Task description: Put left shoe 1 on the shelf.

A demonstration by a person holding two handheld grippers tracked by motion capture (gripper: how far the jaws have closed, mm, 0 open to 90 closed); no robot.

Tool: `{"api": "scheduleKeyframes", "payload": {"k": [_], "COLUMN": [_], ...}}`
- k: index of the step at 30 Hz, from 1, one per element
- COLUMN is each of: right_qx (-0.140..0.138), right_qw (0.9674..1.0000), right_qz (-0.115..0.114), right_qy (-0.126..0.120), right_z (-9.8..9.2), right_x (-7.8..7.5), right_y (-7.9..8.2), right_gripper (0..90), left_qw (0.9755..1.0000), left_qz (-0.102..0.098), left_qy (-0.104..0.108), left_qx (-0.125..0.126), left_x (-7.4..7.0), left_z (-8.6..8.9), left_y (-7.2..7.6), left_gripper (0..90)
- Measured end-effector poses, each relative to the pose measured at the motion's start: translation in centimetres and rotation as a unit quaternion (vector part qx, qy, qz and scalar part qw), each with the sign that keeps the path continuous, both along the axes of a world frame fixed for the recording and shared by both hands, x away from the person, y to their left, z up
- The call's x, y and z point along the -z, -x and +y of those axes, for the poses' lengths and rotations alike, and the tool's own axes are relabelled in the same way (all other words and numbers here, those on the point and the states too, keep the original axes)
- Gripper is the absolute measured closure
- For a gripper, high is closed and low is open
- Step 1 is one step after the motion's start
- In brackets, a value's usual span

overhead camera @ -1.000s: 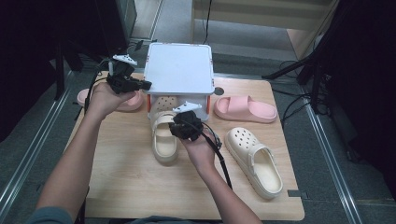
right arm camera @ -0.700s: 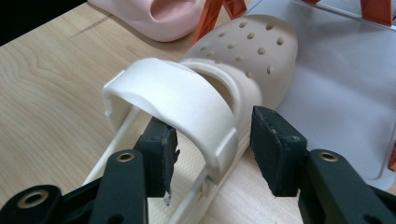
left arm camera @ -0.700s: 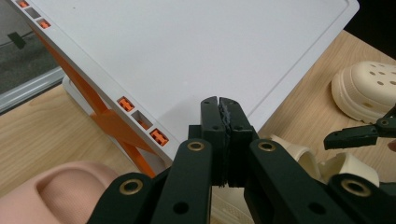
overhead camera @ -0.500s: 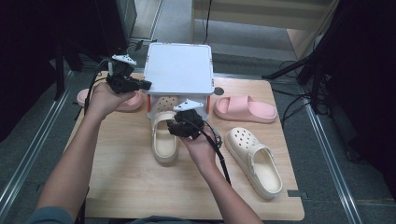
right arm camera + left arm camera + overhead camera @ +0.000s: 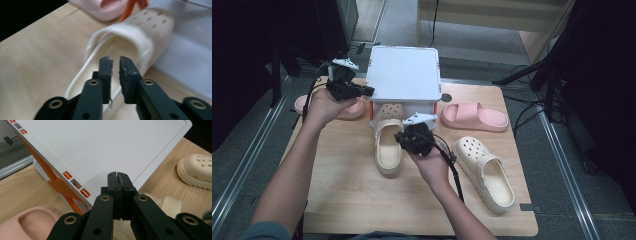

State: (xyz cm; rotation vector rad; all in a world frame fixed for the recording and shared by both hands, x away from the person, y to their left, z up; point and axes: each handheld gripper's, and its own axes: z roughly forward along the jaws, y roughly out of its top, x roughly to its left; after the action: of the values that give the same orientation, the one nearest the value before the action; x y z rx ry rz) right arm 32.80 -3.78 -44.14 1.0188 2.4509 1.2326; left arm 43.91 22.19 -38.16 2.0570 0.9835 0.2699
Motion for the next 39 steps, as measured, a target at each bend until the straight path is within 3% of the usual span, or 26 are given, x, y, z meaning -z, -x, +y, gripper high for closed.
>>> {"api": "scheduleKeyframes", "payload": {"k": [3,4,5,8,10,12,15,17,20,23,31,33,37,39], "right_qx": [-0.012,-0.022,-0.022,-0.037,-0.041,-0.054,-0.069,-0.074,-0.075,-0.069,-0.050,-0.057,-0.044,-0.034], "right_qw": [0.9999,0.9997,0.9997,0.9984,0.9981,0.9964,0.9945,0.9940,0.9938,0.9944,0.9968,0.9967,0.9969,0.9974], "right_qz": [0.004,0.006,0.006,0.042,0.045,0.063,0.073,0.072,0.052,0.054,0.021,0.023,0.009,0.004], "right_qy": [0.006,0.009,0.009,-0.001,0.002,0.017,0.031,0.037,0.064,0.059,0.059,0.054,0.064,0.062], "right_z": [-0.1,-0.2,-0.2,-0.4,-0.4,-0.1,0.5,0.8,1.5,1.5,1.8,2.1,2.7,3.0], "right_x": [0.5,1.3,1.3,3.1,3.5,5.2,6.4,6.6,7.2,7.2,6.0,5.6,5.4,5.3], "right_y": [1.4,2.9,2.9,5.1,5.5,6.5,6.7,6.7,6.0,5.1,3.9,2.9,2.1,0.9], "right_gripper": [85.2,87.9,87.9,90.0,90.0,90.0,90.0,90.0,90.0,90.0,90.0,90.0,90.0,90.0], "left_qw": [1.0000,1.0000,1.0000,1.0000,1.0000,1.0000,1.0000,1.0000,1.0000,1.0000,1.0000,1.0000,1.0000,1.0000], "left_qz": [-0.001,0.000,0.000,0.000,0.000,0.003,0.002,0.002,0.004,0.004,0.005,0.005,0.006,0.006], "left_qy": [-0.001,-0.001,-0.001,-0.002,-0.001,-0.001,-0.002,-0.002,0.000,0.002,0.003,0.003,0.004,0.004], "left_qx": [0.000,-0.001,-0.001,-0.001,-0.002,-0.004,-0.005,-0.005,-0.006,-0.006,-0.006,-0.007,-0.007,-0.007], "left_x": [0.0,0.0,0.0,0.0,0.0,-0.1,-0.1,-0.1,0.0,0.0,0.0,0.0,0.0,0.0], "left_z": [0.0,0.0,0.0,-0.1,-0.1,-0.1,-0.1,-0.1,-0.1,-0.1,-0.1,0.0,-0.1,0.0], "left_y": [0.0,0.0,0.0,0.0,0.0,0.0,0.0,0.0,0.0,0.0,0.0,0.0,0.0,0.0], "left_gripper": [89.5,89.5,89.5,89.6,89.6,89.6,89.7,89.7,89.7,89.7,89.7,89.7,89.8,89.8]}}
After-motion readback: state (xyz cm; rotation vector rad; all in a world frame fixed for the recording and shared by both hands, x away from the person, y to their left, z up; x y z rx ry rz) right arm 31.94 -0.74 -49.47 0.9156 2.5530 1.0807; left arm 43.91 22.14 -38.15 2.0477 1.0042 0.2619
